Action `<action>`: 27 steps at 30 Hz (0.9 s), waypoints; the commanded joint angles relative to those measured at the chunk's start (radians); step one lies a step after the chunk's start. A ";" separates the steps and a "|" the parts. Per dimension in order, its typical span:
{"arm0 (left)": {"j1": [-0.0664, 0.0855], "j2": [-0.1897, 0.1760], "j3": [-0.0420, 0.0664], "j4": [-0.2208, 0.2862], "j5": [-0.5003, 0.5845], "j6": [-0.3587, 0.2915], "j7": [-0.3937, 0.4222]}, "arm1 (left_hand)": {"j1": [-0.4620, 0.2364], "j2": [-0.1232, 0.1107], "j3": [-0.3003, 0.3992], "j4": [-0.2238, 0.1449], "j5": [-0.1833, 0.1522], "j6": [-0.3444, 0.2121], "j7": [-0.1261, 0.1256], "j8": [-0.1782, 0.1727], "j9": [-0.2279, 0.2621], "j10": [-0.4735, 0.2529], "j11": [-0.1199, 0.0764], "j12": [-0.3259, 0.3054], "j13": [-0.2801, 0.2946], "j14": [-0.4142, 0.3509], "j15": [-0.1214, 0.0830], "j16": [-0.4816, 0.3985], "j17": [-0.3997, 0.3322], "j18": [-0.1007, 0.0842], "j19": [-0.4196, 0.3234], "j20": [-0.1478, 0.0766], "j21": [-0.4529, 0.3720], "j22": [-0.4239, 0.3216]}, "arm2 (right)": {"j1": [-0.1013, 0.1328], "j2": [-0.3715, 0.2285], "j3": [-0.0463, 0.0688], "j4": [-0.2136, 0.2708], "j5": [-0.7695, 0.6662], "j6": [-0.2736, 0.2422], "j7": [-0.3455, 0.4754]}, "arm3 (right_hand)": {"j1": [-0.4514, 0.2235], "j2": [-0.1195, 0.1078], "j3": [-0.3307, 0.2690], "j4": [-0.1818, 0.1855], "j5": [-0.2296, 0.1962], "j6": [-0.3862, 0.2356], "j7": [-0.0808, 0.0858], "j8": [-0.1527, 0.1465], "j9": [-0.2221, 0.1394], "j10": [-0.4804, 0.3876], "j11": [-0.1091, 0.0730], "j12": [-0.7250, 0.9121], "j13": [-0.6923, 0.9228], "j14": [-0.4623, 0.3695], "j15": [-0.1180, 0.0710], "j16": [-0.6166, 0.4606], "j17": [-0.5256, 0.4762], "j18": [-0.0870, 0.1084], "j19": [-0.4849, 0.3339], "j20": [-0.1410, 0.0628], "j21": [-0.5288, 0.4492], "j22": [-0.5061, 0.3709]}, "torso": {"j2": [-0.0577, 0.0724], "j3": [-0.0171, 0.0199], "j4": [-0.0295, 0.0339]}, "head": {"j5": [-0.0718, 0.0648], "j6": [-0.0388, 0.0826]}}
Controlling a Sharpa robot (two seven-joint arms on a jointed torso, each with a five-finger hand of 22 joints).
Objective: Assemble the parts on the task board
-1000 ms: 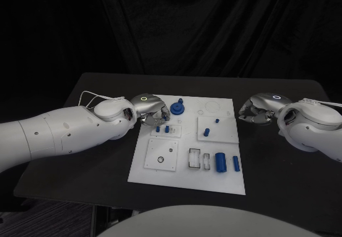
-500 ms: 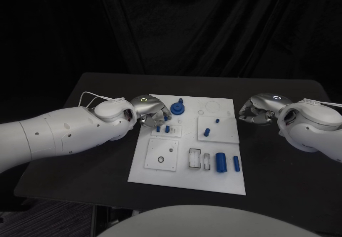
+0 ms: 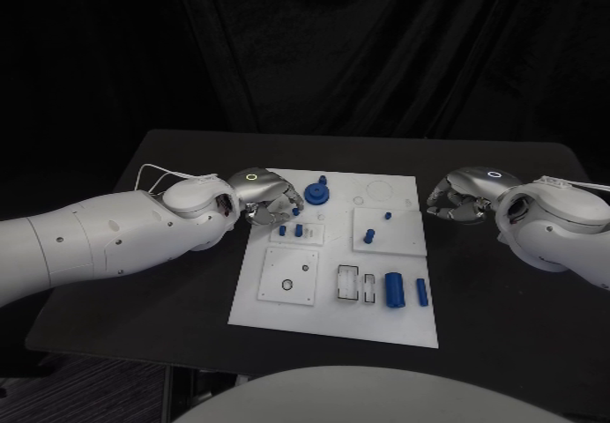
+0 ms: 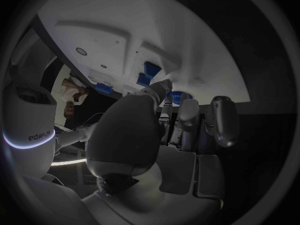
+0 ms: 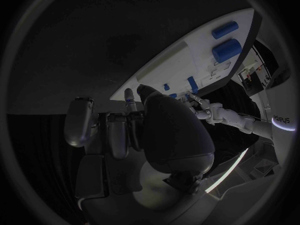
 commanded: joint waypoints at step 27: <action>-0.002 -0.188 0.001 0.096 0.003 -0.508 0.050 | -0.012 -0.018 0.014 0.079 -0.007 -0.054 0.011 0.001 -0.082 -0.082 -0.048 0.177 0.027 -0.407 0.002 -0.590 -0.495 0.089 -0.404 -0.001 -0.562 0.039 | 0.059 0.019 0.001 0.047 -0.003 -0.067 0.041 | 0.094 -0.099 0.074 -0.039 0.154 0.045 -0.002 0.024 0.027 -0.627 0.027 -0.758 -0.410 -0.030 0.002 -0.323 -0.004 0.055 -0.092 0.004 -0.228 0.104 | 0.003 -0.0055 0.0037 | -0.008 0.000</action>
